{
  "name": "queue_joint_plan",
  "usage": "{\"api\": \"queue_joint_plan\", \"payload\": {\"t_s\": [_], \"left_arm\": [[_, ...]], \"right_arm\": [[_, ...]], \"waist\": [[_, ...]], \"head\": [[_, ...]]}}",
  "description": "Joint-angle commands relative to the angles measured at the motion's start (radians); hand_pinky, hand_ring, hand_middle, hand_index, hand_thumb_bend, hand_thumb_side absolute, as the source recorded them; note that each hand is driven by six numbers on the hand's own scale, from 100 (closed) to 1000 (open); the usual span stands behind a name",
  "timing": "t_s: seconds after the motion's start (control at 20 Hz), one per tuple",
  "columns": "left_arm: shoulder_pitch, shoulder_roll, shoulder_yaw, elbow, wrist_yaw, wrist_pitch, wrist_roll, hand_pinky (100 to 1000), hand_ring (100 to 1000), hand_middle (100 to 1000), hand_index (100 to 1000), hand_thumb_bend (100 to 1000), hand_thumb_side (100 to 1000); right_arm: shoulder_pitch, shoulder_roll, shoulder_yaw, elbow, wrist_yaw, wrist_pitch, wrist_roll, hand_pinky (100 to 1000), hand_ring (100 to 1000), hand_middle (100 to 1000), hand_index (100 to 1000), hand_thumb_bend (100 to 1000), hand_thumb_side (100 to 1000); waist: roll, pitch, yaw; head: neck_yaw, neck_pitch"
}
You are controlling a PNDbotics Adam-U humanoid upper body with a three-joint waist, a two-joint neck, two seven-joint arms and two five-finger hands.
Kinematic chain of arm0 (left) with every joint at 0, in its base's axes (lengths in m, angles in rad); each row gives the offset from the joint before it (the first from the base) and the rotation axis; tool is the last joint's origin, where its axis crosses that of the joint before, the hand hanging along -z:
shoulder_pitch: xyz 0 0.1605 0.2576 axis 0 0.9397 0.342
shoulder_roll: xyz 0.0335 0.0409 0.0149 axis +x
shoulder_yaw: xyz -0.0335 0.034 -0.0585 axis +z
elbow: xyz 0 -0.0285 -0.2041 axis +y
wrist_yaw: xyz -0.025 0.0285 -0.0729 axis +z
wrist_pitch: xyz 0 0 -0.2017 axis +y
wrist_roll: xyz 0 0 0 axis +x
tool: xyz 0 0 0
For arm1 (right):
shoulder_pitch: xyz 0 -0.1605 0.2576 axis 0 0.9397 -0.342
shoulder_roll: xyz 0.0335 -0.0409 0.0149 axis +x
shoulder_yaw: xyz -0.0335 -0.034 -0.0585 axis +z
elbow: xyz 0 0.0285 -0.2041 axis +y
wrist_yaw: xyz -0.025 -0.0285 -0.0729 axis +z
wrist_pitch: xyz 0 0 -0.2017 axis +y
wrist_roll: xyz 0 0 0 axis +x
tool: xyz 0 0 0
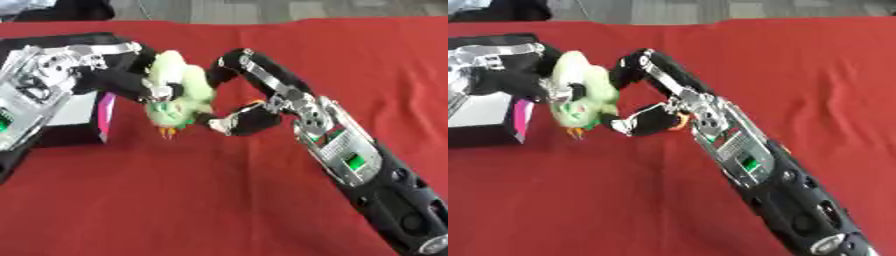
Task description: Pick up the objects with one hand, pass them to the other hand, and then place them into the box on the other side of the table.
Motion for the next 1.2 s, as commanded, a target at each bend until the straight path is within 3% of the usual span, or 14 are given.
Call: {"api": "queue_joint_plan", "payload": {"t_s": [0.05, 0.5, 0.8, 1.2], "left_arm": [[-0.015, 0.025, 0.012, -0.003, -0.024, 0.061, -0.061, 692, 639, 409, 314, 100, 100], [0.012, 0.044, 0.060, -0.001, -0.045, 0.041, -0.017, 682, 622, 385, 271, 100, 100], [0.041, 0.057, 0.118, 0.008, -0.071, 0.040, 0.059, 666, 614, 372, 334, 100, 100], [0.093, 0.103, 0.195, 0.013, -0.068, 0.014, 0.175, 667, 615, 368, 330, 100, 100]], "right_arm": [[-0.017, -0.013, -0.001, -0.025, -0.017, -0.001, 0.010, 767, 694, 577, 632, 556, 100], [-0.015, -0.033, -0.008, -0.020, -0.025, 0.017, 0.039, 795, 767, 700, 748, 510, 253], [-0.013, -0.045, -0.012, -0.024, -0.029, 0.025, 0.048, 799, 778, 719, 757, 509, 267], [-0.013, -0.058, -0.031, -0.038, -0.040, 0.032, 0.030, 800, 777, 715, 752, 511, 249]], "waist": [[0.012, -0.004, 0.000], [0.011, -0.004, -0.001], [0.008, -0.005, 0.000], [0.006, -0.005, 0.002]], "head": [[0.004, 0.003], [0.003, 0.007], [0.003, 0.006], [0.020, 0.007]]}}
